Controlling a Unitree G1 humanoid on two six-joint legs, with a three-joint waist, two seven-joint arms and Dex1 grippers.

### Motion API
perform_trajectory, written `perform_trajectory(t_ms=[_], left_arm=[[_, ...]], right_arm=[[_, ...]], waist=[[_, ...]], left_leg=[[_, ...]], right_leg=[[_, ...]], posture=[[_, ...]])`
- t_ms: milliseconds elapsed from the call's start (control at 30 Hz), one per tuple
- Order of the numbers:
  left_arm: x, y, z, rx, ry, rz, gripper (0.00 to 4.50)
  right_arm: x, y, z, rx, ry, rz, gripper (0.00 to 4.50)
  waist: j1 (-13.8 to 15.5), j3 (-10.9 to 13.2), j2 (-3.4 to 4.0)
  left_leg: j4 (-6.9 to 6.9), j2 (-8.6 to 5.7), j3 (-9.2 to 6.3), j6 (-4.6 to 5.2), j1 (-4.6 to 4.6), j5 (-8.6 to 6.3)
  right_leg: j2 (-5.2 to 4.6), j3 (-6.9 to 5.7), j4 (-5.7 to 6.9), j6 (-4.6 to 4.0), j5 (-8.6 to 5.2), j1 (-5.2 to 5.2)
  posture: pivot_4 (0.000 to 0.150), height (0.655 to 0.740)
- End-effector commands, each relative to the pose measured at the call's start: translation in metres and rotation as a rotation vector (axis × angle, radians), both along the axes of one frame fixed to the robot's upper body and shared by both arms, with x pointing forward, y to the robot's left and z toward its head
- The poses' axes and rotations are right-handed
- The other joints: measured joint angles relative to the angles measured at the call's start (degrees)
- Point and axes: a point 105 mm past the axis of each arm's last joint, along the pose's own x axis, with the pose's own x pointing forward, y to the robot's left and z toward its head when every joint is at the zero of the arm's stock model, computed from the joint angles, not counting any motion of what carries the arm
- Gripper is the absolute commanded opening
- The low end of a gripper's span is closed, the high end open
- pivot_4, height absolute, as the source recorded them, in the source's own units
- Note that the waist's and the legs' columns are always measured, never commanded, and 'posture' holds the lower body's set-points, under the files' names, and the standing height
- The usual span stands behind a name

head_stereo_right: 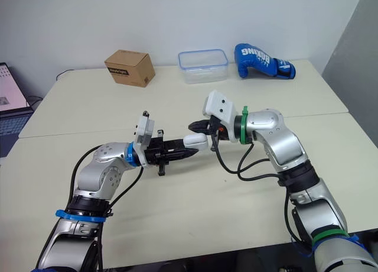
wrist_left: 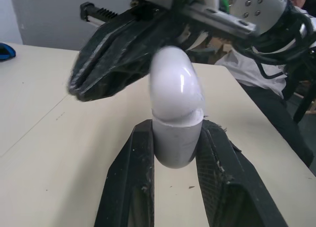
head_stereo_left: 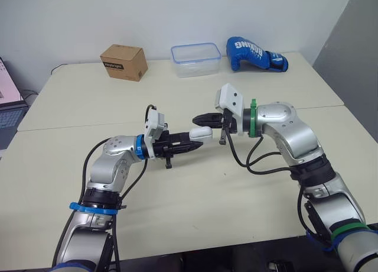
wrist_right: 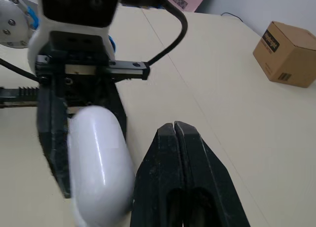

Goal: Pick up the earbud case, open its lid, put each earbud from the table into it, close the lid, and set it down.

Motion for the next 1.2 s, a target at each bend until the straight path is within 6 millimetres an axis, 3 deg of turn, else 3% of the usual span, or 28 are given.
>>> perform_trajectory(t_ms=[33,367,500,600,733,967,1200], left_arm=[[0.002,0.005,0.014,-0.040,-0.034,0.023,0.84],[0.002,0.005,0.015,-0.051,-0.021,0.037,0.84],[0.007,0.010,0.007,-0.006,0.132,0.099,0.84],[0.008,0.014,-0.001,0.039,0.265,0.129,0.84],[0.012,0.015,-0.006,0.050,0.420,0.161,0.84],[0.021,0.004,-0.038,0.173,0.611,0.223,0.84],[0.026,0.000,-0.058,0.237,0.717,0.246,0.84]], right_arm=[[-0.011,0.000,0.008,0.015,-0.027,0.036,0.03],[-0.014,-0.005,0.006,-0.002,-0.035,0.019,0.03],[-0.003,-0.037,0.024,-0.006,-0.053,-0.040,0.03],[-0.006,-0.062,0.021,-0.039,-0.048,-0.052,0.03],[-0.014,-0.078,0.014,-0.058,-0.028,-0.049,0.03],[-0.022,-0.086,0.005,-0.054,0.004,-0.066,0.03],[-0.034,-0.088,-0.005,-0.071,0.045,-0.063,0.03]], waist=[[0.01,0.00,0.00],[-0.02,0.00,0.00],[0.03,0.00,0.00],[0.12,0.00,0.00],[0.06,0.01,-0.01],[0.04,0.01,-0.01],[0.45,0.01,-0.02]], left_leg=[[0.00,0.00,0.00,0.00,0.00,0.00],[0.00,0.00,0.02,0.00,0.00,0.00],[0.00,-0.02,0.01,0.00,-0.01,0.00],[-0.01,-0.02,0.01,0.01,-0.01,0.00],[-0.02,-0.01,0.02,0.01,-0.01,-0.01],[0.00,-0.01,0.03,0.01,0.01,0.00],[0.02,-0.02,0.04,0.01,-0.02,0.00]], right_leg=[[0.00,0.00,0.00,0.00,0.00,0.00],[0.00,0.01,0.00,0.00,0.00,0.01],[-0.01,0.01,0.00,0.00,0.00,0.01],[0.00,0.00,-0.01,0.00,0.00,0.02],[0.00,-0.01,-0.01,0.01,-0.01,0.03],[0.00,0.01,0.00,0.01,0.00,0.03],[-0.01,0.01,0.03,0.01,0.00,0.02]], posture=[[0.150,0.7307],[0.150,0.7307],[0.150,0.7307],[0.150,0.7307],[0.150,0.7307],[0.150,0.7307],[0.150,0.7307]])
